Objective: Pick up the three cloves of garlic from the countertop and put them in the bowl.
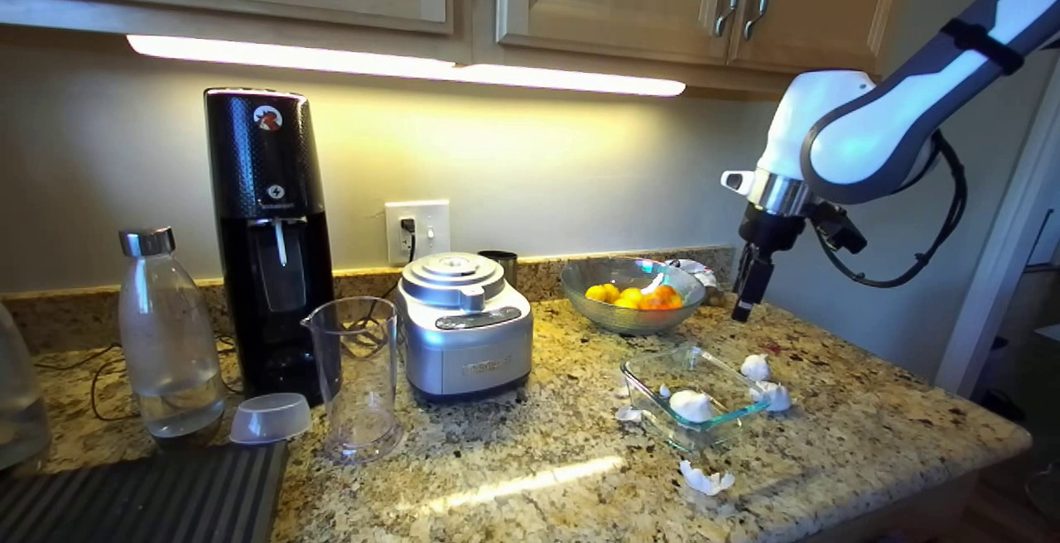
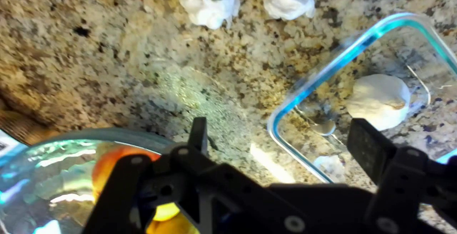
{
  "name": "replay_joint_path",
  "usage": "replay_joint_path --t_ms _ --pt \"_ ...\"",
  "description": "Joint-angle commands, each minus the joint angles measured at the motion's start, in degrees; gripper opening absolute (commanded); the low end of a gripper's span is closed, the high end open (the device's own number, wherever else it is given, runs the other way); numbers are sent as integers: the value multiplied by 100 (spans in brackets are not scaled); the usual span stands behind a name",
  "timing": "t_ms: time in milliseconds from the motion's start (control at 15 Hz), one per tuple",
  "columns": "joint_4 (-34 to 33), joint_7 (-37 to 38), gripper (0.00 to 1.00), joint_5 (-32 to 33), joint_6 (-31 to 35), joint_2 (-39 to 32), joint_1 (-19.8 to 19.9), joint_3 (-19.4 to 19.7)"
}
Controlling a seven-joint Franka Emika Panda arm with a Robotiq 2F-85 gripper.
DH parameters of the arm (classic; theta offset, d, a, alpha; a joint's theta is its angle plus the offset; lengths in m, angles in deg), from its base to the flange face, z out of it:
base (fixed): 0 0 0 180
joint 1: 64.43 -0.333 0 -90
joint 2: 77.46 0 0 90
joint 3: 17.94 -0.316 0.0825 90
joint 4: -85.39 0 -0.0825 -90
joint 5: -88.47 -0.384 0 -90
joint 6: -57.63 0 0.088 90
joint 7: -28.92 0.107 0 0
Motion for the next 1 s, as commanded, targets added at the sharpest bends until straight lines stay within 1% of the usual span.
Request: replay_joint_path --t_ms 0,67,133,200,333,467,533,800,933 --pt "198 1216 100 766 117 127 -176 634" --pt "171 1576 100 1010 128 60 -204 778" --pt "127 1808 100 1110 38 2 -205 860" --pt "117 2157 100 1317 102 -61 -239 980" --pt "72 2505 100 1394 63 -223 -264 1071" --pt "26 2708 100 1307 19 -428 -294 1105" --pt "34 2492 100 1000 101 -553 -230 1000" --pt "-13 2145 100 375 422 -994 -97 791" --pt "-52 2097 100 260 605 -1164 -99 776"
